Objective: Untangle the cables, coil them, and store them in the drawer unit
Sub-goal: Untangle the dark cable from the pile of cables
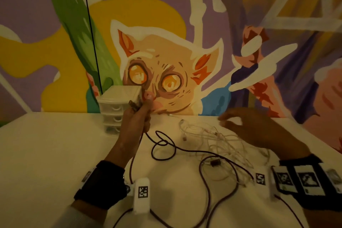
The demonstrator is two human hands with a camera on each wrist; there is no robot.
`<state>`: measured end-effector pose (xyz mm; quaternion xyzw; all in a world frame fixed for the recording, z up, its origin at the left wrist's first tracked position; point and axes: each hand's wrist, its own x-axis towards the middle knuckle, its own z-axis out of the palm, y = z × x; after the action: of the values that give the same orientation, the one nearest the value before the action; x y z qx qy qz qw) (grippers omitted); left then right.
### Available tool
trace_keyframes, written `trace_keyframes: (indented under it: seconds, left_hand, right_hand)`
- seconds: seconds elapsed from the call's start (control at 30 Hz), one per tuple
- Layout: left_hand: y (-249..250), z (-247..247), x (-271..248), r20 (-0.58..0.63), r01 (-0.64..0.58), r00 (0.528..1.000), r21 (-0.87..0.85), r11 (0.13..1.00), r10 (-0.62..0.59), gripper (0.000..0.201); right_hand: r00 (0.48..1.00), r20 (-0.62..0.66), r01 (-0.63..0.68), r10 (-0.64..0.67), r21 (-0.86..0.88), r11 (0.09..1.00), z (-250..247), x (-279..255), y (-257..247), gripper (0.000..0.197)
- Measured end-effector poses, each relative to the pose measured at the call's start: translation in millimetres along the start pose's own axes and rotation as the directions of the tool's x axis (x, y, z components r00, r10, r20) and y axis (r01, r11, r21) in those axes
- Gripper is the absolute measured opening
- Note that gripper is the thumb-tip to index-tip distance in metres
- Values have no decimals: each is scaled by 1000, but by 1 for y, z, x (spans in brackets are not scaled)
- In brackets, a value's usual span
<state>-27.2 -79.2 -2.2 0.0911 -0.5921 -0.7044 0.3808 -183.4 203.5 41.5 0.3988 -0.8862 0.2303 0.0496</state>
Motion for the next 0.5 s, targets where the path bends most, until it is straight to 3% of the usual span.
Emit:
trace_keyframes:
  seconds: [0.1, 0.17, 0.2, 0.27, 0.33, 0.4, 0.43, 0.5]
  left_hand:
    - [14, 17, -3, 71, 19, 997, -96, 995, -12, 23]
    - [22, 27, -5, 117, 12, 993, -109, 994, 1, 24]
    - [26, 29, -5, 126, 10, 992, -115, 993, 5, 26]
    - [35, 28, -3, 114, 11, 993, -137, 990, 4, 28]
    - [43, 24, -2, 97, 12, 995, -160, 987, 4, 22]
    - [47, 19, -3, 74, 4, 997, -189, 982, 10, 21]
    - [48, 19, -3, 60, 0, 998, -208, 978, 13, 22]
    - [52, 23, -5, 69, 12, 998, -238, 971, 4, 34]
  right_hand:
    - [964, 169, 166, -206, 222, 961, 36, 9, -53, 53]
    - [918, 293, 197, -267, 247, 949, 63, 17, -77, 67]
    - [891, 339, 235, -303, 227, 945, 74, 21, -83, 63]
    - [859, 364, 322, -360, 163, 933, 85, 29, -86, 38]
    - [894, 312, 348, -322, -32, 937, 79, 36, -78, 23]
    - [944, 238, 293, -227, -298, 908, 63, 40, -73, 22]
    - [948, 231, 282, -221, -282, 917, 55, 40, -74, 23]
    - [917, 299, 262, -264, 46, 964, 47, 30, -86, 34]
